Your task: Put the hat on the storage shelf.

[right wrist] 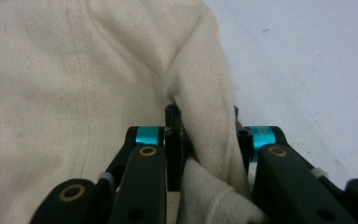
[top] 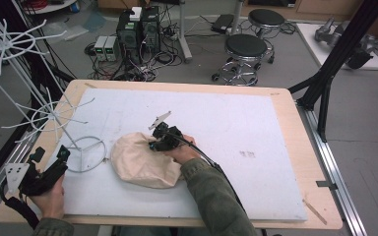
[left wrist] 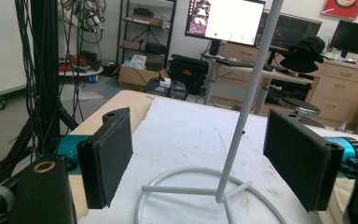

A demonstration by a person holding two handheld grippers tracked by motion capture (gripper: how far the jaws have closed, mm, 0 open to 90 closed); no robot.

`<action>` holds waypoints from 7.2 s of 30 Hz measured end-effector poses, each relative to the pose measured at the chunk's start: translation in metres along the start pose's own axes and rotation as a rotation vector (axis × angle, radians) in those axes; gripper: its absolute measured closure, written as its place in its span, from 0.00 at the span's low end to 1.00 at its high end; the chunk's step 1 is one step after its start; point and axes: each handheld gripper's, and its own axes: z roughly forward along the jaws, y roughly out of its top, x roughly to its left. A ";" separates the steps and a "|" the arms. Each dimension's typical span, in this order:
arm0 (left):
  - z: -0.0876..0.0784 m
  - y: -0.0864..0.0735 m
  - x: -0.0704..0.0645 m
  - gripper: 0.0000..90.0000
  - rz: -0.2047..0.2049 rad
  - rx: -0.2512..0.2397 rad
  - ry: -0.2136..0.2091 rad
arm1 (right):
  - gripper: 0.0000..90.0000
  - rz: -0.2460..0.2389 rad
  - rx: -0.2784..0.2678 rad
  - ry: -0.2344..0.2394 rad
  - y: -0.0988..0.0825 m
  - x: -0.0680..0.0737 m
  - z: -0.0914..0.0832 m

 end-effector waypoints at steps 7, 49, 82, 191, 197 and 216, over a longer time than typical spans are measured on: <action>-0.001 0.000 0.001 0.27 -0.002 -0.001 -0.002 | 0.90 0.014 -0.010 -0.008 0.000 -0.001 -0.002; -0.002 0.001 0.001 0.27 -0.017 -0.007 -0.001 | 0.88 0.152 -0.796 -0.079 0.020 0.005 -0.153; -0.004 0.000 -0.003 0.27 -0.042 -0.009 -0.013 | 0.88 0.118 -1.112 -0.064 0.094 0.021 -0.222; -0.001 -0.003 -0.003 0.27 -0.092 0.001 -0.039 | 0.44 0.050 -0.937 -0.094 0.197 0.070 -0.148; -0.001 -0.003 -0.003 0.27 -0.092 0.000 -0.040 | 0.32 0.048 -0.951 -0.085 0.195 0.067 -0.151; -0.001 -0.003 -0.006 0.27 -0.090 0.000 -0.046 | 0.21 0.073 -0.964 -0.124 0.157 0.050 -0.154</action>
